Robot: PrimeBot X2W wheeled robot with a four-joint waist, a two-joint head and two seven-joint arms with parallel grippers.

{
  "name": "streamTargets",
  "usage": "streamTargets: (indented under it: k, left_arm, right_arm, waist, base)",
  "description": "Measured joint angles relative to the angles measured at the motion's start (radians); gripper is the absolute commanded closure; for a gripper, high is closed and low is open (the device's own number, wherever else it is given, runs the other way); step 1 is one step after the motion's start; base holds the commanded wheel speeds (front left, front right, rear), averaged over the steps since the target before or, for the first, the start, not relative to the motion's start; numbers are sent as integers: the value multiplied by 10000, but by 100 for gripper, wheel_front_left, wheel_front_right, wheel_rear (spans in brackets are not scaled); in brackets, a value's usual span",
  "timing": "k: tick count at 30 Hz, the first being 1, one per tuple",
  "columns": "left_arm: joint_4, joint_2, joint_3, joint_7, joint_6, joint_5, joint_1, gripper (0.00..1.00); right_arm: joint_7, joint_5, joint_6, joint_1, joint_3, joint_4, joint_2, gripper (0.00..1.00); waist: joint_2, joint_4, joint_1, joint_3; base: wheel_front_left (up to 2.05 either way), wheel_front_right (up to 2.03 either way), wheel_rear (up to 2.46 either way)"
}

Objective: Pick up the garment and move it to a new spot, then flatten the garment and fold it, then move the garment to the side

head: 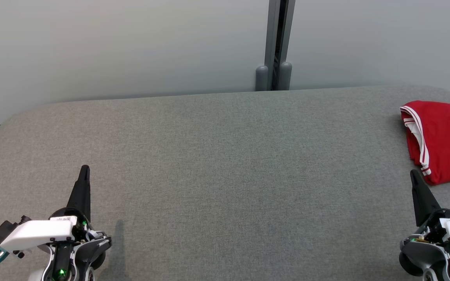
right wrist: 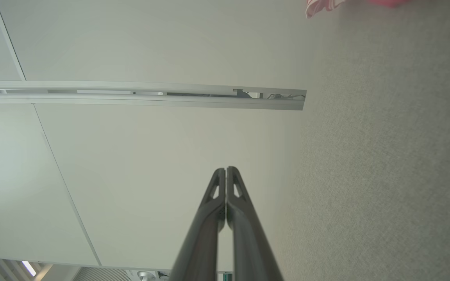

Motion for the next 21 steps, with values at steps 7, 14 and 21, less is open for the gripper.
streamTargets:
  k: [7,14,21]
  left_arm:
    - [0,-8,13,2,0,10,-1,100]
    - [0,-15,27,4,0,12,-8,100]
    - [0,-25,40,15,0,25,-22,100]
  right_arm:
    - [0,2,0,0,0,0,0,100]
    - [0,2,0,0,0,0,0,100]
    - [0,2,0,0,0,0,0,100]
  waist:
    - [0,0,0,0]
    - [0,0,0,0]
    - [0,0,0,0]
  base:
    - [0,0,0]
    - [0,0,0]
    - [0,0,0]
